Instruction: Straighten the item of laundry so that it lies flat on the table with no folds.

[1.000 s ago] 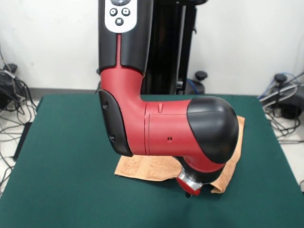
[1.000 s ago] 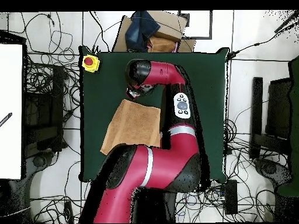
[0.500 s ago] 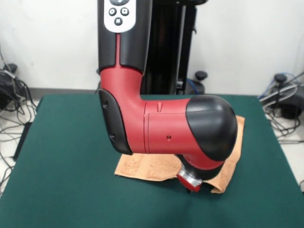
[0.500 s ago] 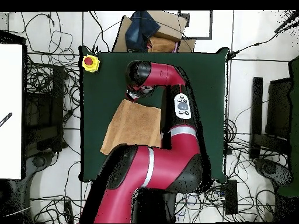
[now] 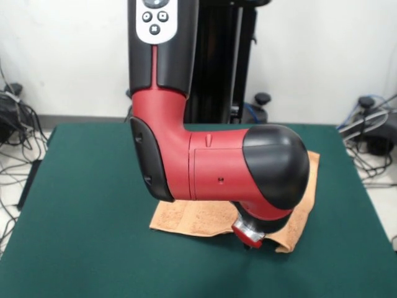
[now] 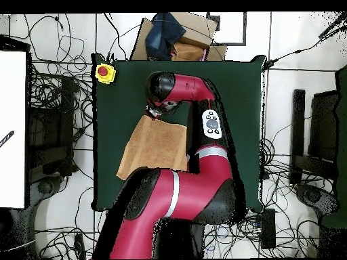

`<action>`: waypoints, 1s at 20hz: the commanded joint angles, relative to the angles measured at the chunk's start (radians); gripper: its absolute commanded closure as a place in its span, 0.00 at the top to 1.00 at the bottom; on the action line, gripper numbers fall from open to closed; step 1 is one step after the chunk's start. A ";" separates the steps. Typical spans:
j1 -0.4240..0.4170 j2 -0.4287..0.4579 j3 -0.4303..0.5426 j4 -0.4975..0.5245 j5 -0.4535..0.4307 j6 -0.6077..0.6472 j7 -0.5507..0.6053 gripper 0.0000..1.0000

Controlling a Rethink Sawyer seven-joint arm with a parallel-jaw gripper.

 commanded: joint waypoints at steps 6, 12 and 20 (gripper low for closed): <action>0.017 0.055 -0.004 0.032 0.029 -0.026 0.270 1.00; 0.016 0.055 -0.007 0.033 0.029 -0.032 0.271 1.00; 0.017 0.052 -0.011 0.040 0.027 -0.035 0.270 1.00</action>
